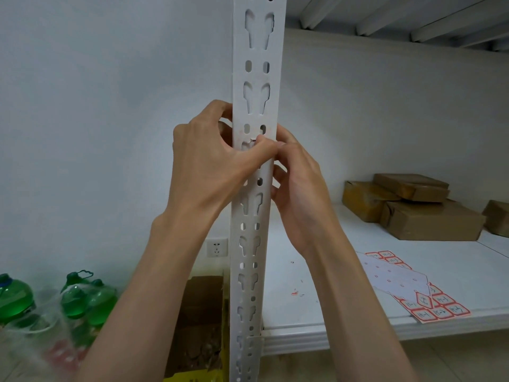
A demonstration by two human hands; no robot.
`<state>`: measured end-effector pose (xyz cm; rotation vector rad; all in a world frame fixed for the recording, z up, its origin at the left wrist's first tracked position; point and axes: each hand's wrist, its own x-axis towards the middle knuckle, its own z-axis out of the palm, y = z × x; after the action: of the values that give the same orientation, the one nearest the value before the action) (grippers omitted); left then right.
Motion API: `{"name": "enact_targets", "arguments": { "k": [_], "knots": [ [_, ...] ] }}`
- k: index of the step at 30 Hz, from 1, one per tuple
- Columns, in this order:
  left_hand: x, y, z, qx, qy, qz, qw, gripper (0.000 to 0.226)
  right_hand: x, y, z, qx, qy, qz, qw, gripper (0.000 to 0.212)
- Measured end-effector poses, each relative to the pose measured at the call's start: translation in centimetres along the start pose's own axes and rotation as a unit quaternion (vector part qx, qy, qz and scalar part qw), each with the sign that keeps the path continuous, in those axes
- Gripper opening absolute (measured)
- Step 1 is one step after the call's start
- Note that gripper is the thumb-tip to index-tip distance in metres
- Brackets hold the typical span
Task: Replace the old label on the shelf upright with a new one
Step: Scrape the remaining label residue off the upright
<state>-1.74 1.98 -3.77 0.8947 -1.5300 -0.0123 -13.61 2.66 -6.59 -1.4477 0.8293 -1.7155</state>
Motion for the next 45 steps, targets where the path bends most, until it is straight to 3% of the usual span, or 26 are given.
{"name": "enact_targets", "arguments": {
  "k": [7, 23, 39, 45],
  "knots": [
    [0.4, -1.0, -0.5, -0.033, -0.024, 0.013, 0.999, 0.039, -0.1, -0.2, 0.0, -0.004, -0.003, -0.002, 1.000, 0.038],
    [0.0, 0.1, 0.8, -0.115, -0.061, -0.072, 0.989, 0.036, -0.1, 0.2, 0.1, -0.011, -0.006, -0.013, 1.000, 0.038],
    [0.4, -0.3, 0.6, -0.127, -0.081, -0.056, 0.987, 0.031, -0.1, 0.1, 0.0, -0.016, -0.014, -0.015, 1.000, 0.038],
    [0.0, -0.9, 0.3, -0.149, -0.104, -0.046, 0.982, 0.039, -0.2, 0.0, 0.1, -0.020, -0.007, -0.011, 1.000, 0.037]
  ]
}}
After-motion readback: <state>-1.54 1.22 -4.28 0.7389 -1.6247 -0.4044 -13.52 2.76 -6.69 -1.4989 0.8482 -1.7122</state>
